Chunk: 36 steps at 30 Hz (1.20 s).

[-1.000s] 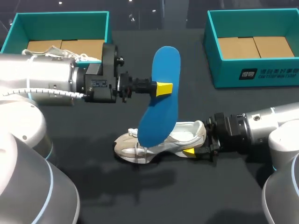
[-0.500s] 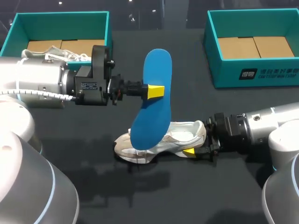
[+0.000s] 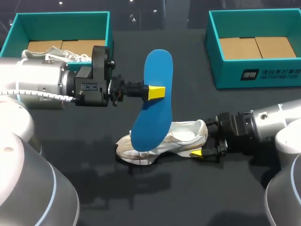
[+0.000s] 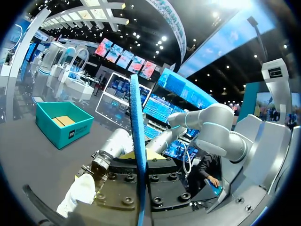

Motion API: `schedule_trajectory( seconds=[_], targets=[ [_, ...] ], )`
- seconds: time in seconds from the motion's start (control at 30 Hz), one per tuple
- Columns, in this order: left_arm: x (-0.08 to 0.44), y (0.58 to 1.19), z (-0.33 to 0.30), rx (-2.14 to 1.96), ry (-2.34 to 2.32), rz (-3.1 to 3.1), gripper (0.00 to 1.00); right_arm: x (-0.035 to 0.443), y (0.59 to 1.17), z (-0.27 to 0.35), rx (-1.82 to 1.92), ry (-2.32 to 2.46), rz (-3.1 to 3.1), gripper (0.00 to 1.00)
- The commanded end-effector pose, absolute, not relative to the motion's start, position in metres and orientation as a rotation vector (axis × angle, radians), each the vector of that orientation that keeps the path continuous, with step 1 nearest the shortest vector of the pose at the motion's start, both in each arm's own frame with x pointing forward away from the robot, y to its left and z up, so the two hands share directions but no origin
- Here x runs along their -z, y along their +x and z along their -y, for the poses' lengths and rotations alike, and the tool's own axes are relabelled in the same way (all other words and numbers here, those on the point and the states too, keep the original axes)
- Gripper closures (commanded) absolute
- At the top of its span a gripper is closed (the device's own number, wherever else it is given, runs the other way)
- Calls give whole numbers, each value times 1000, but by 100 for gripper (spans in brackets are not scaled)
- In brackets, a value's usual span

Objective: Take the shoe out of the shoebox, open the shoe tongue, remove and reinsert the insole, then place the shoe into the shoebox

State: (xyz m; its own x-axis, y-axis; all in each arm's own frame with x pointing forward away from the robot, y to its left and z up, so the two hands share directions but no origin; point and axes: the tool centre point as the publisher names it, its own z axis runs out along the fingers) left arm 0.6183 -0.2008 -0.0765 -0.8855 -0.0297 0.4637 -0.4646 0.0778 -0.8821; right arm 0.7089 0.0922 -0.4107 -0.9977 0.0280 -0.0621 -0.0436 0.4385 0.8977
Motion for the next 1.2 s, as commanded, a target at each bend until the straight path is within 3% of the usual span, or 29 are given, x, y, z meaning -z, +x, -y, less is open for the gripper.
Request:
schedule_trajectory(
  seconds=[0.03, 0.43, 0.8, 1.2],
  targets=[
    [77, 619, 202, -1870, 491, 2036, 100, 395, 705, -77, -1522, -56, -2718, 0],
    [77, 619, 202, -1870, 491, 2036, 100, 363, 690, -33, -867, -55, -3202, 0],
    [77, 619, 202, -1870, 491, 2036, 100, 363, 690, -33, -867, -55, -3202, 0],
    [77, 619, 202, -1870, 491, 2036, 100, 330, 695, -52, -108, 36, -3232, 0]
  ],
)
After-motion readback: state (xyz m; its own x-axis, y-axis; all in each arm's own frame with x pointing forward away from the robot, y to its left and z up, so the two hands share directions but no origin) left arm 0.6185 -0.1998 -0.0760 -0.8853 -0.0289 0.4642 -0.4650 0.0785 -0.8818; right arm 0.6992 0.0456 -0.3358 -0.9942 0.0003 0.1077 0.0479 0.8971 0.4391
